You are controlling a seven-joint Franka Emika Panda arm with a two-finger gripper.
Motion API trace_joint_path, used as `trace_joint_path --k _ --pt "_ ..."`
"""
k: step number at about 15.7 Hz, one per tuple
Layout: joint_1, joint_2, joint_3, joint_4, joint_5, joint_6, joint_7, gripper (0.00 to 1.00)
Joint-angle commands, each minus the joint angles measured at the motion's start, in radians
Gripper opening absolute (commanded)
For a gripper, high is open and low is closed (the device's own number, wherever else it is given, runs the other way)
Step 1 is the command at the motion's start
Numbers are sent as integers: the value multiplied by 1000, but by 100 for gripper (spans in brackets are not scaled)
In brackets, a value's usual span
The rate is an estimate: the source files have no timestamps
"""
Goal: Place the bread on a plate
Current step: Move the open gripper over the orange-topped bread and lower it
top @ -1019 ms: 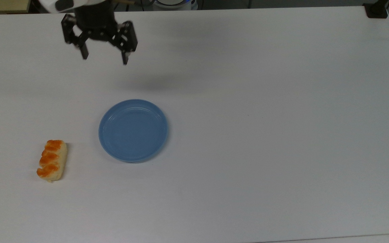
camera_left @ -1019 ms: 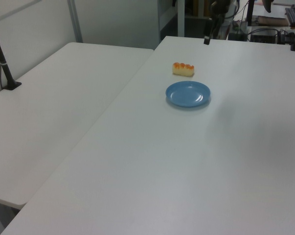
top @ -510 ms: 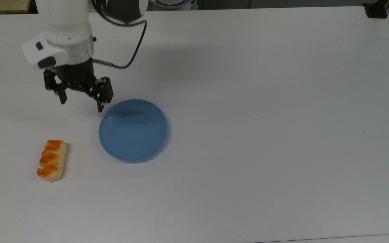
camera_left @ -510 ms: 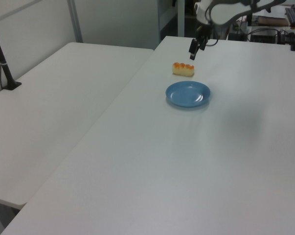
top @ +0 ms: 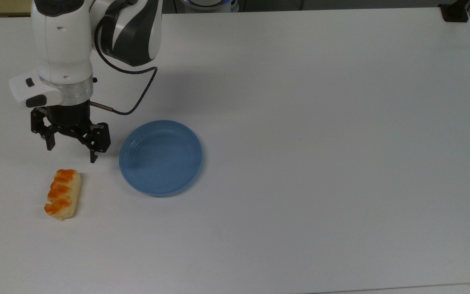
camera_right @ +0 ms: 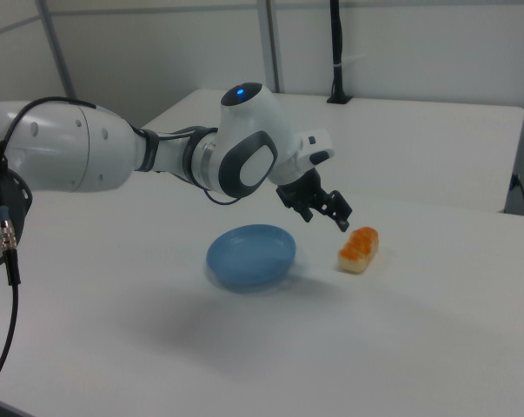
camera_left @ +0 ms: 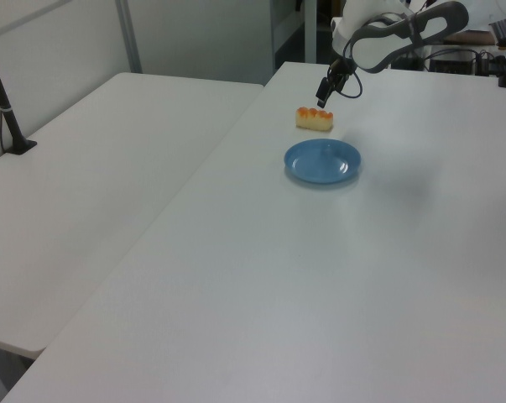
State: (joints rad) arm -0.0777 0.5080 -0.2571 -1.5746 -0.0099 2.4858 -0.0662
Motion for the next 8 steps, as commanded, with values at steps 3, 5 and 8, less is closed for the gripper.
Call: trace_joint_path --k 3,5,8 --pt "-14 66 -25 10 -21 154 -61 100" --pt "-22 122 -33 44 -21 192 -58 100" --pt "-22 184 -45 77 -19 209 -57 100"
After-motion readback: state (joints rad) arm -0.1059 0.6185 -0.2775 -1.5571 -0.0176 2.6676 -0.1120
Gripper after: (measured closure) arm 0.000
